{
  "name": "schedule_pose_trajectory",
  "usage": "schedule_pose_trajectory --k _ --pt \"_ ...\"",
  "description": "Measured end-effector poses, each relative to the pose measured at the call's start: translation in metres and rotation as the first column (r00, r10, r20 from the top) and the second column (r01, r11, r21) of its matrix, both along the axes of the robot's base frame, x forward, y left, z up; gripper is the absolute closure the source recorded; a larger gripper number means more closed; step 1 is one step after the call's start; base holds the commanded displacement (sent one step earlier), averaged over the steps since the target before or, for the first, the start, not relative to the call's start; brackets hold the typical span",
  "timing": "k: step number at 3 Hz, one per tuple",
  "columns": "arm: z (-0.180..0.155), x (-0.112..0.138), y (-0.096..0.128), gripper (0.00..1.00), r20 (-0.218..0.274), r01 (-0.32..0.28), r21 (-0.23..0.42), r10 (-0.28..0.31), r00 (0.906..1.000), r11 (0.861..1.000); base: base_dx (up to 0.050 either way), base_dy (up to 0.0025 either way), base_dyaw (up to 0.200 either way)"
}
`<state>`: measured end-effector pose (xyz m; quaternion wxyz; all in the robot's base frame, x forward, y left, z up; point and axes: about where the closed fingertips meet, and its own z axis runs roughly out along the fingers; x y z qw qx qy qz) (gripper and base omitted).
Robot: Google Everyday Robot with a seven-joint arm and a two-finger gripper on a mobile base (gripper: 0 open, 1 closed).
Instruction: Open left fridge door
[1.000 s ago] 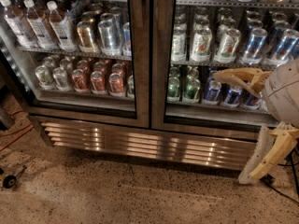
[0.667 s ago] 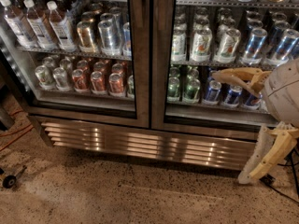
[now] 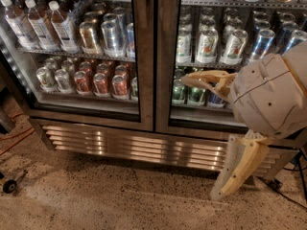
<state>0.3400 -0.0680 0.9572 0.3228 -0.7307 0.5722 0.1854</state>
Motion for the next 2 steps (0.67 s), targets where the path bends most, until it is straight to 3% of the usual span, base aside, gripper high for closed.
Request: schedule_pose_trajectory --k 1,2 --pt "0.0000 0.0000 0.0000 0.00 0.000 0.000 0.000 0.000 1.0000 1.000 0.000 0.00000 0.000" --pt "-0.0050 0.0006 0.0048 0.00 -0.037 -0.059 0.114 0.064 0.9973 0.992 0.000 0.00000 0.000"
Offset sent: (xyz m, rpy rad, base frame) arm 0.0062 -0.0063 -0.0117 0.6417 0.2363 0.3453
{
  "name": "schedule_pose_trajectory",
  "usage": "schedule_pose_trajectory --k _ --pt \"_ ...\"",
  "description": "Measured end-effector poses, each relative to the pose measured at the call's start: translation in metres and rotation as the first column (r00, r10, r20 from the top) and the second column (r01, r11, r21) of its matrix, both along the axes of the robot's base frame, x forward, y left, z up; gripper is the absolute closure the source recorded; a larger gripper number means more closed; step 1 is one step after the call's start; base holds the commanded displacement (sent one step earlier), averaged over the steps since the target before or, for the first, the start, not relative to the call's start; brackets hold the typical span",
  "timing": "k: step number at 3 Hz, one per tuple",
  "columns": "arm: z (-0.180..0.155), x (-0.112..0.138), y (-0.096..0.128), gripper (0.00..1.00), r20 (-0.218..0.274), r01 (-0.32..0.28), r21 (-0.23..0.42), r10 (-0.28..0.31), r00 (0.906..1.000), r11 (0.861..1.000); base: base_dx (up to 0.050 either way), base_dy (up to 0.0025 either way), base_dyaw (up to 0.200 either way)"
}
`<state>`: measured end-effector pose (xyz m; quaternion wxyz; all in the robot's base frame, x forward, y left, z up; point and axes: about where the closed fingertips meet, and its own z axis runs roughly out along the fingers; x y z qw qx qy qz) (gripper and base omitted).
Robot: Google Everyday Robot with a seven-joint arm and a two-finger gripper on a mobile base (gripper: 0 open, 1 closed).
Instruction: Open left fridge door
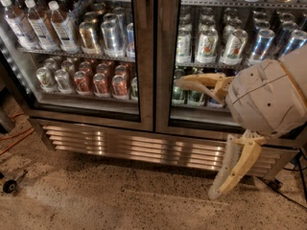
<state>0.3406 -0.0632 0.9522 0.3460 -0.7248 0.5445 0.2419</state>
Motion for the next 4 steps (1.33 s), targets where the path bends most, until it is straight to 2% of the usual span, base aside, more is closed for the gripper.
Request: schedule_pose_trajectory --k 1,2,3,4 --pt "-0.0109 0.0024 0.0010 0.00 -0.068 -0.120 0.243 0.141 0.9877 0.963 0.000 0.00000 0.000" --pt "-0.0110 0.0069 0.0036 0.00 -0.086 -0.127 0.312 0.161 0.9832 0.942 0.000 0.00000 0.000" --pt "-0.0097 0.0059 0.0034 0.00 -0.088 -0.100 0.321 0.135 0.9869 0.942 0.000 0.00000 0.000" --pt "-0.0094 0.0061 0.0032 0.00 -0.083 -0.027 0.398 0.065 0.9945 0.917 0.000 0.00000 0.000"
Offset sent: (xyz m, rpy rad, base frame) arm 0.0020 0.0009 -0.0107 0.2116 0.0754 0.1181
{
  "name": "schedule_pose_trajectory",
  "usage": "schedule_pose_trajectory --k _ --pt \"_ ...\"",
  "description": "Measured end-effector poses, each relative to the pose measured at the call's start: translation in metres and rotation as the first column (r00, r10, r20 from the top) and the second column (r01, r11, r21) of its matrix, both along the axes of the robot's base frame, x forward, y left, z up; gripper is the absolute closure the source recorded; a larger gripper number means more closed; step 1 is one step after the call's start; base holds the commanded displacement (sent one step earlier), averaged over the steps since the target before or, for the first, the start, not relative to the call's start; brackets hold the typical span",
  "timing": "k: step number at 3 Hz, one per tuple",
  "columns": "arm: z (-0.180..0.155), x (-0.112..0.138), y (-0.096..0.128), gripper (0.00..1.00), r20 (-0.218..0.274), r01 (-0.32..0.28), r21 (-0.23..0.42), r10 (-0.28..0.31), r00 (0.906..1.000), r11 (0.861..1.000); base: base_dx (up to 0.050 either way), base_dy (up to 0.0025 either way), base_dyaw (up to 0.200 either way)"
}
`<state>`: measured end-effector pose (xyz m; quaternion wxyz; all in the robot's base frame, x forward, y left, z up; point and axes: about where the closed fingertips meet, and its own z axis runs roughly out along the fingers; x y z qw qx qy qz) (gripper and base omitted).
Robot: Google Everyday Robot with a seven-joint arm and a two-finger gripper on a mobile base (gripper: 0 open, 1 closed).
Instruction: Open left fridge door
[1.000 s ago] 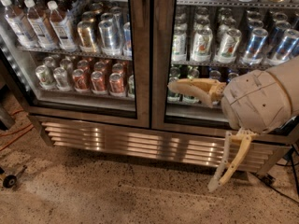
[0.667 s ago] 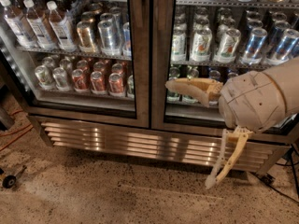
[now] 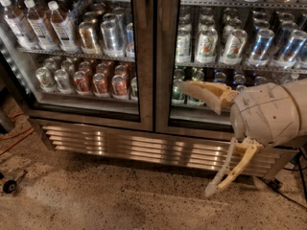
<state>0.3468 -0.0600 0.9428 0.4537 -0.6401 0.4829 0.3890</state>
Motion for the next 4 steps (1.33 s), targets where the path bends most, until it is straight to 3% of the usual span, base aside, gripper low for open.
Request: schedule_pose_trajectory --k 1,2,3,4 --pt "0.0009 0.0008 -0.0043 0.00 -0.006 0.083 0.067 -0.082 0.9966 0.994 0.000 0.00000 0.000" --pt "0.0009 0.0008 -0.0043 0.00 -0.006 0.083 0.067 -0.082 0.9966 0.994 0.000 0.00000 0.000" --pt "-0.0025 0.0040 -0.0054 0.00 -0.134 0.088 0.129 -0.071 0.9885 0.988 0.000 0.00000 0.000" --pt "-0.0085 0.0103 -0.0068 0.00 -0.302 0.098 0.203 -0.033 0.9526 0.974 0.000 0.00000 0.000"
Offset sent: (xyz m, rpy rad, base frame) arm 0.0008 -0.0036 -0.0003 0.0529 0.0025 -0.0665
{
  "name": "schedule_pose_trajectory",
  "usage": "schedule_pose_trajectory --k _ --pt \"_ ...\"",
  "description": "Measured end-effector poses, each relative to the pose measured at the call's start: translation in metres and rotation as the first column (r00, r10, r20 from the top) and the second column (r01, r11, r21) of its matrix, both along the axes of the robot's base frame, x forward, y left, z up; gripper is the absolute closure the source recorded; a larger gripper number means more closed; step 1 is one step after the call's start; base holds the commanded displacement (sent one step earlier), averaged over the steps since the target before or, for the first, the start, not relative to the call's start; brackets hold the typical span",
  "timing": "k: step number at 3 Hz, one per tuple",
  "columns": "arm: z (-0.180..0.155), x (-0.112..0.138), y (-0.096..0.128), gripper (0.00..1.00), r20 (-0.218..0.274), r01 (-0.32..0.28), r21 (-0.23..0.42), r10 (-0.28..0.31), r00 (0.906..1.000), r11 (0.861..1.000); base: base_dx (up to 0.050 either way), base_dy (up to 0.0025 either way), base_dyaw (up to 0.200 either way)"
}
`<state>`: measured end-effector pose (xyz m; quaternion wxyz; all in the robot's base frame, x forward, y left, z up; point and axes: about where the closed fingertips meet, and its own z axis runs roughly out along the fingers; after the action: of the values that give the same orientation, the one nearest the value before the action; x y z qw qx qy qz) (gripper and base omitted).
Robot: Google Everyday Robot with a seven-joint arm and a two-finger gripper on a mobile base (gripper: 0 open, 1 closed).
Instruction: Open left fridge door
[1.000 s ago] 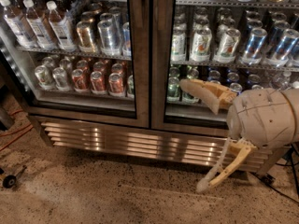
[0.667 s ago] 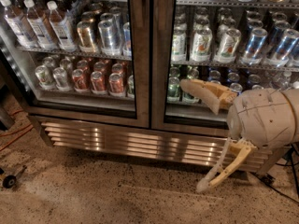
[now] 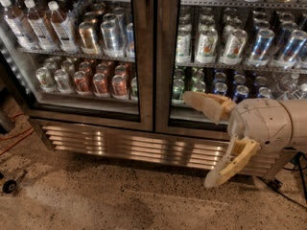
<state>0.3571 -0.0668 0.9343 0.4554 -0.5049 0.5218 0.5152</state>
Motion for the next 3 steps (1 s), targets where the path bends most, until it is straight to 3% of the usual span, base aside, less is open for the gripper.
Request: schedule_pose_trajectory --k 1,2,3 --pt "0.000 0.000 0.000 0.00 0.000 0.000 0.000 0.000 1.0000 1.000 0.000 0.00000 0.000" --pt "0.029 -0.006 0.004 0.00 0.056 0.012 0.001 -0.012 0.9984 1.000 0.000 0.00000 0.000" --pt "0.029 -0.004 0.005 0.00 0.052 0.012 -0.005 -0.012 0.9986 1.000 0.000 0.00000 0.000"
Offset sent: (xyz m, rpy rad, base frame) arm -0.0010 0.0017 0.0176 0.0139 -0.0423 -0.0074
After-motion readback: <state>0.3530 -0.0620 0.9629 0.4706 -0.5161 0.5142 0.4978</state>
